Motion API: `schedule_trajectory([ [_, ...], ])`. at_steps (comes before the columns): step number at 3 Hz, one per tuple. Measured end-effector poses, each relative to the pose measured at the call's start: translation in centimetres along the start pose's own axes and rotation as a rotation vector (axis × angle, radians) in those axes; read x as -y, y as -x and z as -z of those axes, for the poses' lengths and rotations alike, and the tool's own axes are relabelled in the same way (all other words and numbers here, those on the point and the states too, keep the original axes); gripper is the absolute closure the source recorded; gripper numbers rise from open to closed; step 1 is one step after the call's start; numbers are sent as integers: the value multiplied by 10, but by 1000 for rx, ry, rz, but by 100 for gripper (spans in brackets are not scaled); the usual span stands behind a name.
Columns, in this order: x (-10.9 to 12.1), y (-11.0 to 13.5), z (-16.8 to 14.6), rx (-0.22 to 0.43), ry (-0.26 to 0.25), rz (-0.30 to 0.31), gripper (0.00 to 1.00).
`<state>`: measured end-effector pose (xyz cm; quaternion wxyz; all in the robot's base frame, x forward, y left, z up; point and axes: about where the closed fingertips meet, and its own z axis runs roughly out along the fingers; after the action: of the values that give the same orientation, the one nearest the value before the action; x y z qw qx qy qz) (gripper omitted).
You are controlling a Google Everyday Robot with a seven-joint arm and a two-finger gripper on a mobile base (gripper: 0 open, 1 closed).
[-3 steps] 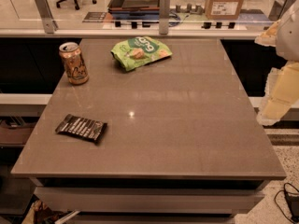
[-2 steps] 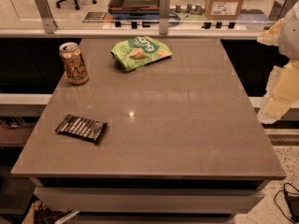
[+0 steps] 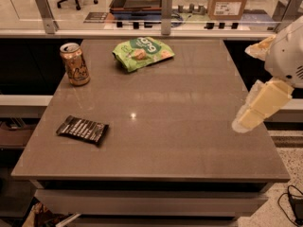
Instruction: Move rxbar chocolate near green rice chip bag
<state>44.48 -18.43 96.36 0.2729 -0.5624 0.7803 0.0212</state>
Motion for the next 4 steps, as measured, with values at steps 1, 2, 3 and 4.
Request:
schedule_trajectory([
  [1, -6, 16, -27, 105, -24, -37, 0],
  [2, -8, 33, -51, 182, -39, -54, 0],
  [3, -17, 45, -71, 229, -30, -67, 0],
  [4, -33, 56, -96, 266, -5, -81, 0],
])
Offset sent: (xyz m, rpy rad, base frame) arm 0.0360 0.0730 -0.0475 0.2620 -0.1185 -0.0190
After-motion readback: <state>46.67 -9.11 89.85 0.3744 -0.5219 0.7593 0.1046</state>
